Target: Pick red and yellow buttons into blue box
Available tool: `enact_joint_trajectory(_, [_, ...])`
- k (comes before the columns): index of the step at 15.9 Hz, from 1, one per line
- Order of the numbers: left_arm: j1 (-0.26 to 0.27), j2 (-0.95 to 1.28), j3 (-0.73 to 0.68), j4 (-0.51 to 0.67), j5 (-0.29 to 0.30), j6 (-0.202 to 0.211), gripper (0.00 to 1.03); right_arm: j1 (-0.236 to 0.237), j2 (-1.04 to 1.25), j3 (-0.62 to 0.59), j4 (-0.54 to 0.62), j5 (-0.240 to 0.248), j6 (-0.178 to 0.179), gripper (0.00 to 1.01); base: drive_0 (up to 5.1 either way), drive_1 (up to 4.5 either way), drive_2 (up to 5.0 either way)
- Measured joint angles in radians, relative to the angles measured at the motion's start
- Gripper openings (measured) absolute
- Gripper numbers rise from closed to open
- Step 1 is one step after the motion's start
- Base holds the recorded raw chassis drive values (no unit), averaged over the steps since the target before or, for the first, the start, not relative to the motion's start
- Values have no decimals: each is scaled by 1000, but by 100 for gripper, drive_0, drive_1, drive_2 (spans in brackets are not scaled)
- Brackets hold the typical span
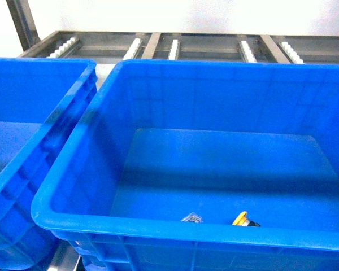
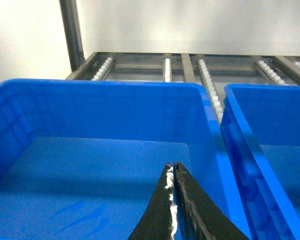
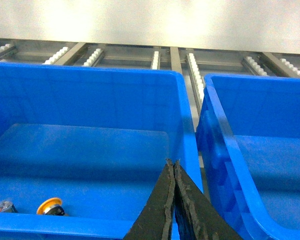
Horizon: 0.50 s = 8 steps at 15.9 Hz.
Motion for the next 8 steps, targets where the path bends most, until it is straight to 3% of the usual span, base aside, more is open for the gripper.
enact_joint_trajectory(8, [-11, -146, -46, -80, 16, 1, 2, 0, 0, 0, 0, 0, 0, 2, 0, 0, 0])
